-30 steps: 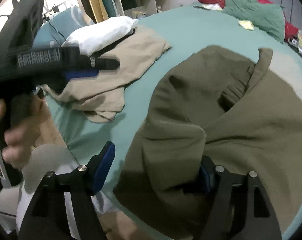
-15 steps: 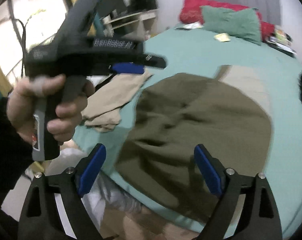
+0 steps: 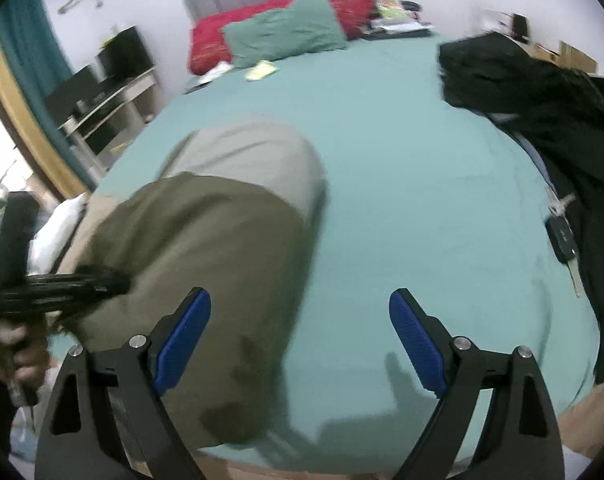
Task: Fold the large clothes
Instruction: 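Grasp the grey-topped jacket end with the left tool and lift it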
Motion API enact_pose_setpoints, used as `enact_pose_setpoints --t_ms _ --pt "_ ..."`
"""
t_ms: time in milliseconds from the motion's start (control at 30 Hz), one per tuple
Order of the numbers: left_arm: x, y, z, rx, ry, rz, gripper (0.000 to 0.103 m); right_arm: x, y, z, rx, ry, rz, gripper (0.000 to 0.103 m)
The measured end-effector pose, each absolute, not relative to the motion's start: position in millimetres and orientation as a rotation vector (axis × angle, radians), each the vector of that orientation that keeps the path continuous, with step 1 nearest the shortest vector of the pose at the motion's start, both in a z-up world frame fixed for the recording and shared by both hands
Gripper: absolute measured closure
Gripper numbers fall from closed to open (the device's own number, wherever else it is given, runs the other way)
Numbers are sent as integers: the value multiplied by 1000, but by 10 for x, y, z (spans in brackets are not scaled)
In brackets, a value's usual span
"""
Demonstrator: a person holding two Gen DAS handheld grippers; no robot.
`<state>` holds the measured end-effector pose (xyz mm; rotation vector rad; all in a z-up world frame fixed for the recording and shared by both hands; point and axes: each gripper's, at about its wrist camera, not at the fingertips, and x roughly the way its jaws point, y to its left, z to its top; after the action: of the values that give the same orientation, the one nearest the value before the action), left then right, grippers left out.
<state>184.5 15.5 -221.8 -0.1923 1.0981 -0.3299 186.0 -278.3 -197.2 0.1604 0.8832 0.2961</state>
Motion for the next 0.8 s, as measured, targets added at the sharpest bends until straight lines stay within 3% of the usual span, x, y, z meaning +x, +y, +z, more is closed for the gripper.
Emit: enact_pose_setpoints --t_ms 267,533,667,800 --pt "1368 519 -1601 -246 978 -256 99 2092 -2501 -1995 149 858 313 12" --pt "973 1164 -2057 -280 1063 -98 99 2418 -1713 -2094 47 847 389 13" --pt "961 1359 -2458 -283 1146 -37 98 2569 -1233 -2401 -28 950 453 13" --pt "1056 1380 -2541 -257 1209 -17 88 2621 -1007 -2669 -96 996 448 13"
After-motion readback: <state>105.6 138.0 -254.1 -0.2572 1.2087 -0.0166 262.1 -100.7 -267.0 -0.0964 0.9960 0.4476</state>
